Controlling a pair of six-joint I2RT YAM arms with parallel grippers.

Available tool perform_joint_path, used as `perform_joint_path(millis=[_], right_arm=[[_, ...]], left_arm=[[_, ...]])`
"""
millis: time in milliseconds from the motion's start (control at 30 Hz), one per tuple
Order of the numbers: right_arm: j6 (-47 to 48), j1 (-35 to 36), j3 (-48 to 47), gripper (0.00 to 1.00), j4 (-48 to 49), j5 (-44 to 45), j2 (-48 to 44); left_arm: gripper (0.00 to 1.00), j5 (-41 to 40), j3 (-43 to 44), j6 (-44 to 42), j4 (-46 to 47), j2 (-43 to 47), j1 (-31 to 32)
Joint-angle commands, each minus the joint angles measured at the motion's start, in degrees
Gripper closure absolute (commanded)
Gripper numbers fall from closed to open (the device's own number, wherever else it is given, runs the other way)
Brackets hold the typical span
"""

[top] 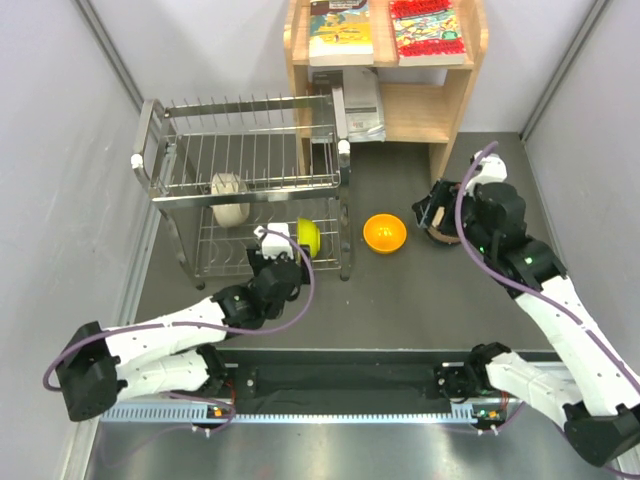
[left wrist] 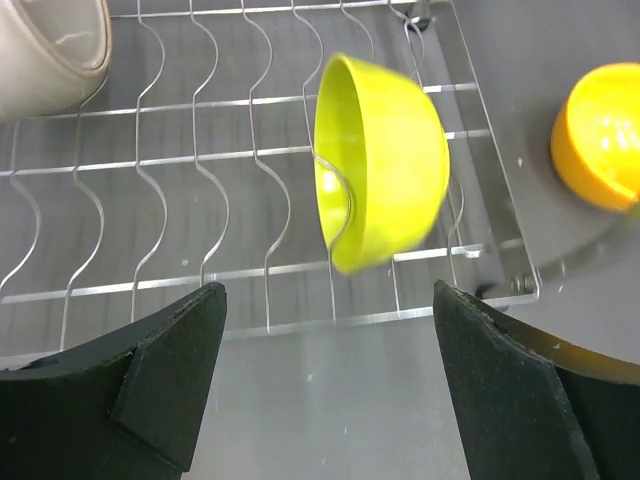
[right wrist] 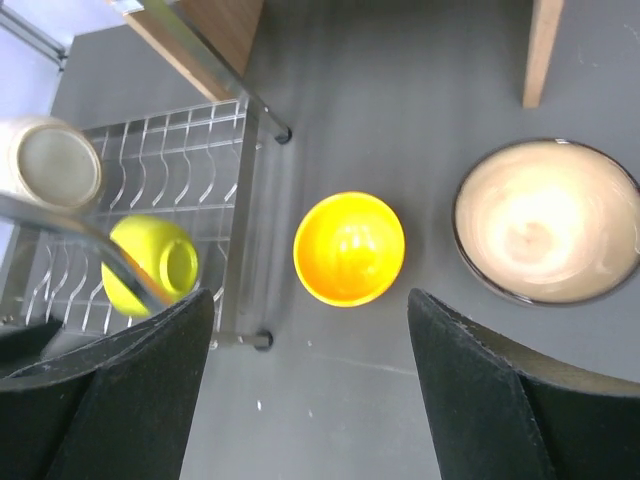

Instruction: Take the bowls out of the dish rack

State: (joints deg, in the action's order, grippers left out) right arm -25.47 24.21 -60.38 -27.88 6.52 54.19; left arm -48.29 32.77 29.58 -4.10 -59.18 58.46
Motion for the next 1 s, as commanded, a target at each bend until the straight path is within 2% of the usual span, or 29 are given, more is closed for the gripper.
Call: perform_joint_path(millis=[0,33,200,367,567,800,967], right_arm=[[1.7,-0.1,1.8,0.22,-2.1,0.2,-3.3],[1.8,0.0,2.0,0.21,-2.5,0.2,-3.9],[2.0,-0.1,3.5,0.21,-2.4,0.2,-4.8],[1.8,-0.2,5.4,0.21,-2.0,0.1,-4.9],[2.1,-0.7,7.2,0.21,-2.4,-0.9,-5.9],[1.7,-1.0,8.6,0.21,-2.5,-0.5,-6.8],[1.0,-1.5,11.0,0.21,-0.3,-2.7,-8.6]], left_arm=[[0.11,11.7,1.1,-2.4,8.0,-0.1,-6.6],[0.11,14.0,1.2,-2.5,8.5,-0.4,-8.7],[0.11,17.2,4.6,-5.7,7.8,-3.9,-11.5],[0.12,21.0,5.4,-6.8,9.3,-5.5,-12.2],[0.12,21.3,5.6,-8.0,12.8,-11.5,-13.0],[0.14,31.8,0.5,-9.5,24.9,-14.0,-17.2],[0.17,42.3,-7.4,-8.2,38.0,-11.7,-19.9]])
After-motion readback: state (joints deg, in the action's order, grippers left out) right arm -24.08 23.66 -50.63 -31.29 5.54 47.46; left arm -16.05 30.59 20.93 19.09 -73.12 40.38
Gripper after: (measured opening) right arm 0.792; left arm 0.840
